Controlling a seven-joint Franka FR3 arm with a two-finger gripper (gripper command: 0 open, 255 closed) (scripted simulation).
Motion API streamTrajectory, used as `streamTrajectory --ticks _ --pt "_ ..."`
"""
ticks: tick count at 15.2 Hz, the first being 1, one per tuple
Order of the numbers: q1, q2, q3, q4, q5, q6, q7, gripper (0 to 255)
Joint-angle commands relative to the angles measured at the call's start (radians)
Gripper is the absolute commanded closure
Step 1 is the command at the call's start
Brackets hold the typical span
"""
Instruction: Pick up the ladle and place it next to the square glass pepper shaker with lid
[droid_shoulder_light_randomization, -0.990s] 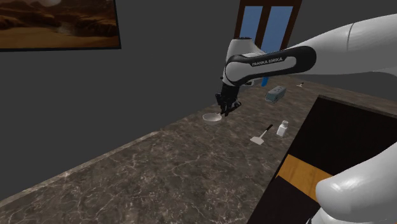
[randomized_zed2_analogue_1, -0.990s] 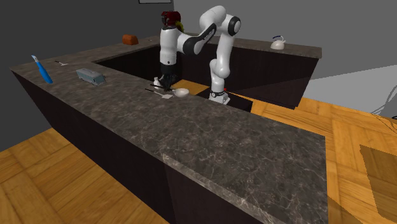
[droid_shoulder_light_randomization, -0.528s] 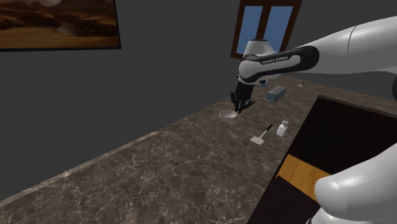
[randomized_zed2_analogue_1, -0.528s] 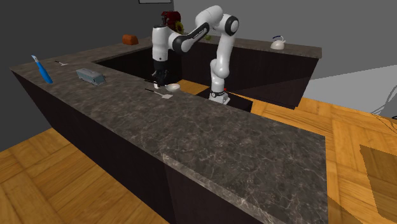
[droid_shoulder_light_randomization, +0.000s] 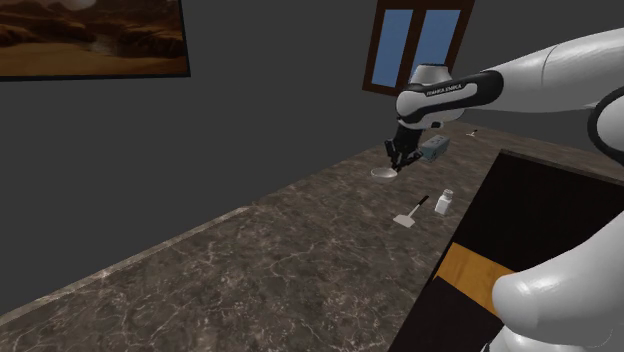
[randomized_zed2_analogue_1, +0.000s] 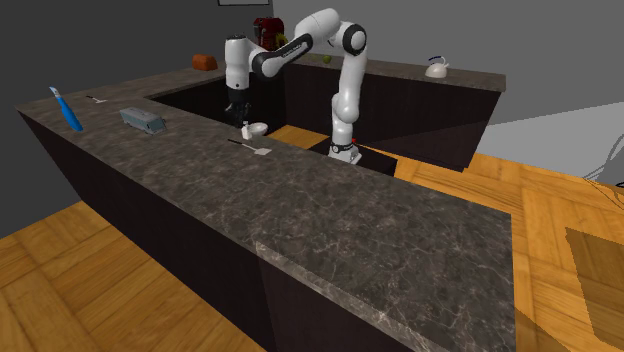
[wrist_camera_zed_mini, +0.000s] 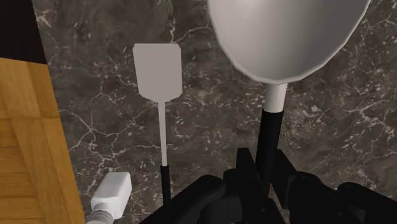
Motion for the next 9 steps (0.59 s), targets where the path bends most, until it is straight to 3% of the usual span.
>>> streamTrajectory --ticks 1,9 --pt "-0.018 0.021 -0.023 0.023 -0.004 -0.002 -0.04 255" --pt "-0.096 0.15 -0.111 0.165 -0.019 -0.016 -0.2 255"
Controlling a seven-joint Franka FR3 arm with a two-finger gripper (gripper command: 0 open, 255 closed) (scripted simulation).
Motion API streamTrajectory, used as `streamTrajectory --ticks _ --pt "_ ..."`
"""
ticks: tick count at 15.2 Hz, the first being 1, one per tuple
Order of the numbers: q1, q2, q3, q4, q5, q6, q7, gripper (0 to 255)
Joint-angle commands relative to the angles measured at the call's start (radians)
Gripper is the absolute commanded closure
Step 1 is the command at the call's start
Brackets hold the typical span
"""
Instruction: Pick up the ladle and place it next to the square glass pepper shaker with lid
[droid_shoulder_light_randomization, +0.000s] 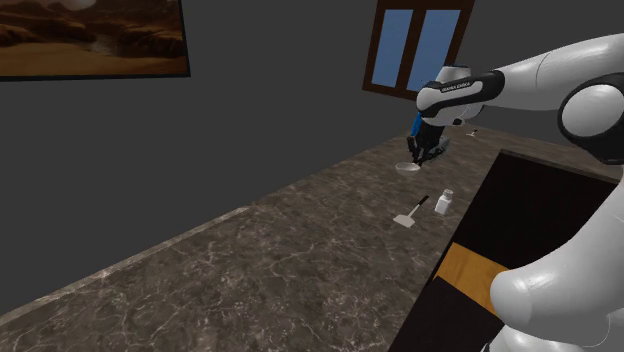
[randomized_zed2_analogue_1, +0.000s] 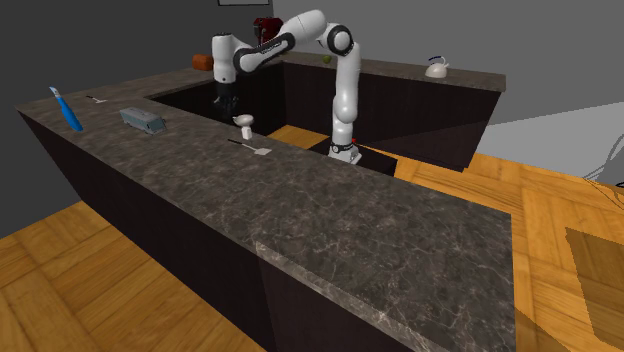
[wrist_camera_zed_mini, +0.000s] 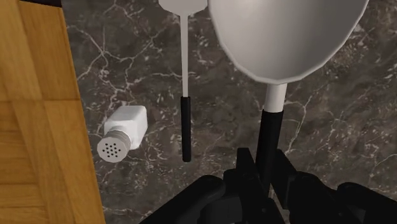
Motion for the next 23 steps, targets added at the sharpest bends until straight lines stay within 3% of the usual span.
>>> streamTrajectory --ticks 1,3,23 --pt "-0.016 0.038 -0.017 0.046 -0.003 -0.008 -0.034 255" --pt "-0.038 0.086 -0.038 0.105 -0.004 -0.02 -0.078 255" --pt "-0.035 0.171 -0.04 -0.065 -0.026 0.234 -0.062 255"
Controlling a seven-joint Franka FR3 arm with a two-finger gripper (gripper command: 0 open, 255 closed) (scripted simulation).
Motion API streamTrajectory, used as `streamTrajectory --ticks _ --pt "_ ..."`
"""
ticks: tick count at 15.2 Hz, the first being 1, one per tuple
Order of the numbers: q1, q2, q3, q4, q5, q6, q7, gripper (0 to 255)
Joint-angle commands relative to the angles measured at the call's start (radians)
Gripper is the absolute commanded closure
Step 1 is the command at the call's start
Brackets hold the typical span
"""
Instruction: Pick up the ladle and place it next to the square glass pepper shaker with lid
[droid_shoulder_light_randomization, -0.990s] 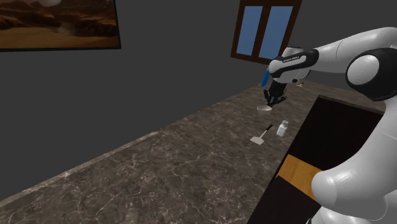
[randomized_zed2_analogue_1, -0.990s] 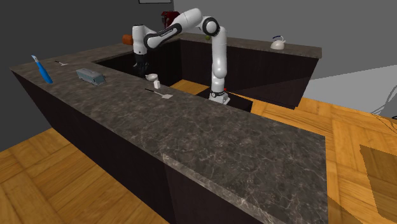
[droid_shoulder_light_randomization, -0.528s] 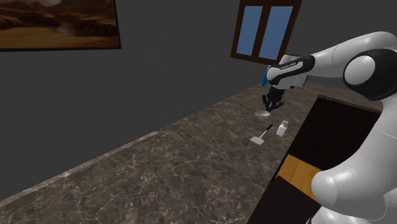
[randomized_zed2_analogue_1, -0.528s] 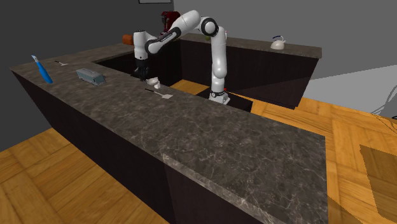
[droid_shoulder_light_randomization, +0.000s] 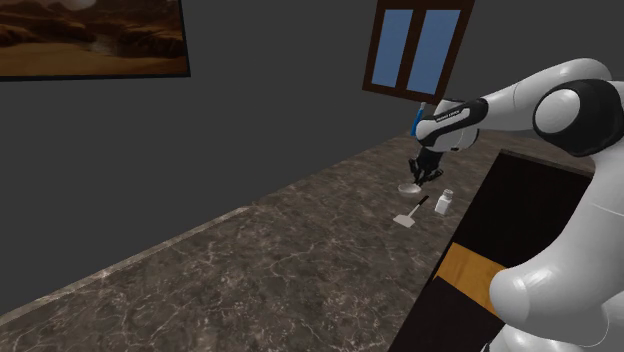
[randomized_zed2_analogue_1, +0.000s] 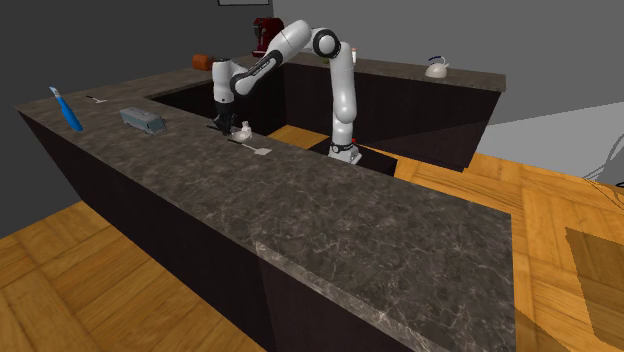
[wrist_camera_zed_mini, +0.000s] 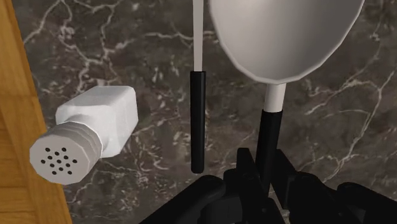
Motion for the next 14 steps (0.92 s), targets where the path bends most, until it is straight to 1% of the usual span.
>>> streamTrajectory --ticks 1,9,14 --pt "0.001 0.012 0.0 -0.01 -0.003 0.023 0.003 255" --pt "0.004 0.069 -0.004 -0.052 -0.02 0.121 0.014 255" --pt "0.004 0.069 -0.004 -0.052 -0.02 0.121 0.014 255"
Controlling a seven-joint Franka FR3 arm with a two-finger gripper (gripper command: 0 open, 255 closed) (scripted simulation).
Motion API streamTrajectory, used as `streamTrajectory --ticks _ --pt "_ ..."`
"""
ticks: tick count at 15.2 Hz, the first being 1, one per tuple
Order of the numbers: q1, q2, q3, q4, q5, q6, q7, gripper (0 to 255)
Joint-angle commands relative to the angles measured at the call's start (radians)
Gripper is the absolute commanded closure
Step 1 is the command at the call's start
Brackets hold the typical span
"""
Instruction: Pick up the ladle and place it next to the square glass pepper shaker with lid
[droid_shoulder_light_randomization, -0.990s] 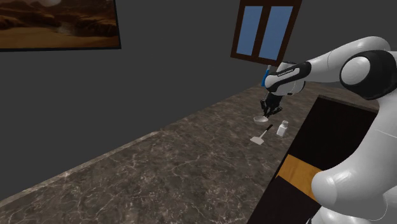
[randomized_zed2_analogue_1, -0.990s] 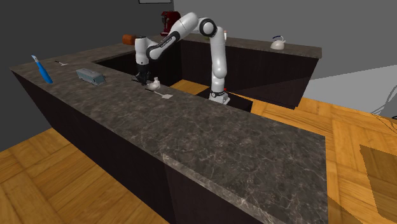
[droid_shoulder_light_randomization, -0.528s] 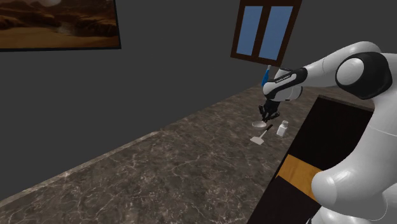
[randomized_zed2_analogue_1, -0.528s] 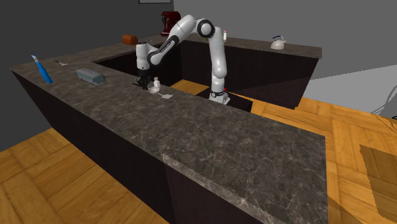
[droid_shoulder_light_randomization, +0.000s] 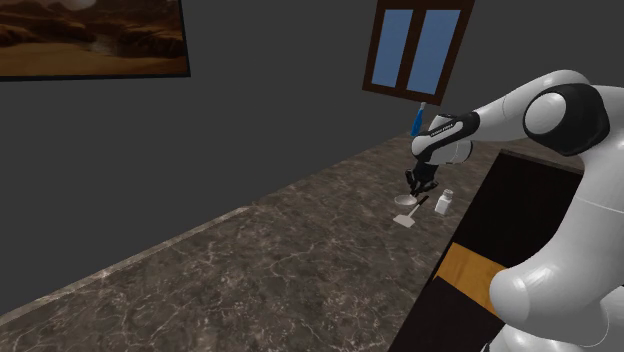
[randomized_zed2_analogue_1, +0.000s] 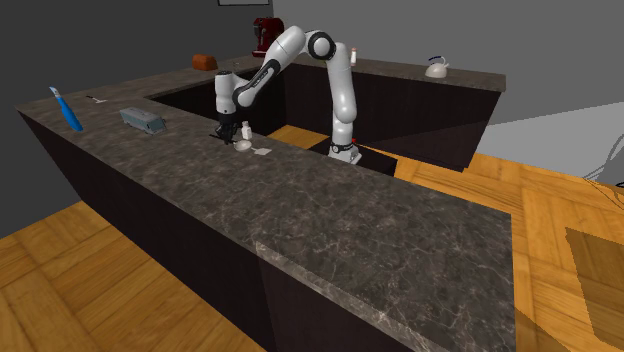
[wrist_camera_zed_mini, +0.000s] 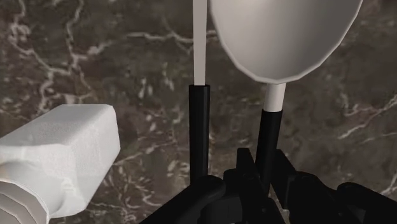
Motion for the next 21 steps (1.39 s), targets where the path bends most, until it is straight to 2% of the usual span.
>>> streamTrajectory --ticks 1,3,4,9,13,21 --pt "0.0 0.0 0.0 0.0 0.0 0.0 0.0 255" --pt "0.0 0.0 0.0 0.0 0.0 0.0 0.0 255" --pt "0.0 0.0 0.0 0.0 0.0 0.0 0.0 0" --pt "0.0 0.0 0.0 0.0 0.0 0.0 0.0 0" --pt "-0.005 -0.086 0.006 0.022 0.022 -0.106 -0.015 0" --pt "-0.005 -0.086 0.005 0.022 0.023 -0.106 -0.015 0"
